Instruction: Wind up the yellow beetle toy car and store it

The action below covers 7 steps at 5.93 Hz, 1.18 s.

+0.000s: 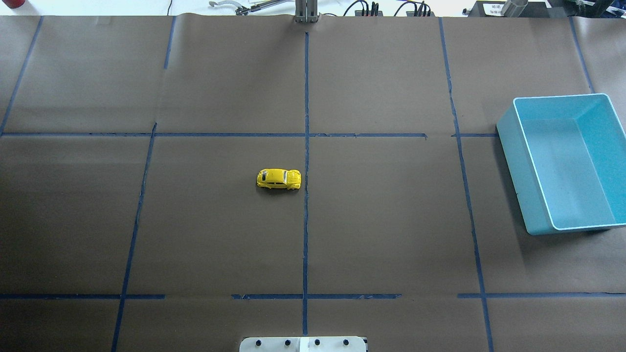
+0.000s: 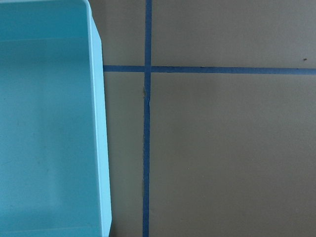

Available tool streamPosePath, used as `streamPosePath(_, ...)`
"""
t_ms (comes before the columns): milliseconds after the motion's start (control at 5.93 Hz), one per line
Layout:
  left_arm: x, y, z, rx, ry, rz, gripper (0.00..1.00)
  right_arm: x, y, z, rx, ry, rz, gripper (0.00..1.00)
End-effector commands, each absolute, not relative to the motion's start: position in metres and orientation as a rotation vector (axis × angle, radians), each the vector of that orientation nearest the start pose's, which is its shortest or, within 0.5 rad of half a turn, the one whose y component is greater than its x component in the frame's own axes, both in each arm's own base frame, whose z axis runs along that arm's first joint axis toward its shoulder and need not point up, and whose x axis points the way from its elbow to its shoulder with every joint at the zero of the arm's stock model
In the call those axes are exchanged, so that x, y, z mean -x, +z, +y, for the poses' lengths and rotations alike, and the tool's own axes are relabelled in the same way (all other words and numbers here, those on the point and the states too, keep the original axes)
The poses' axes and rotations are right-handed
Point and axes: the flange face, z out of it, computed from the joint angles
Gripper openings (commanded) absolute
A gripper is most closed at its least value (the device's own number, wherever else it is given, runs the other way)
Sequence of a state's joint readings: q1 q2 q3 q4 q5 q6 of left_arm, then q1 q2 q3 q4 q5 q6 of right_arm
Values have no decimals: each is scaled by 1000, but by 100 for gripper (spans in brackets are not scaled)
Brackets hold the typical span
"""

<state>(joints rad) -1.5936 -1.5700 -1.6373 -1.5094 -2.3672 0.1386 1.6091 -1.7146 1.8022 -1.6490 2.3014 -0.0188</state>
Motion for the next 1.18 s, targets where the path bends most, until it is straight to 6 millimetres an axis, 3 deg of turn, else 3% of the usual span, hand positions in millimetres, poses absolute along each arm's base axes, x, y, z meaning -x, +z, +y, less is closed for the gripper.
streamPosePath(0,40,568,-526,-157,216,780,100,-83,623,-427,-28,16,-731,100)
streamPosePath(169,-10,512,-542,-224,343,783,100,-83,623,-427,-28,16,-731,100)
streamPosePath(337,-62,472,-551,-262,457,795,100,-83,623,-427,-28,16,-731,100)
streamPosePath(506,-96,423,-573,-329,534,783,100,-83,623,-427,-28,16,-731,100)
streamPosePath(674,-151,391,-574,-365,637,748,100,-83,623,-427,-28,16,-731,100)
streamPosePath(1012,-224,346,-548,-417,782,737,100,-83,623,-427,-28,16,-730,100)
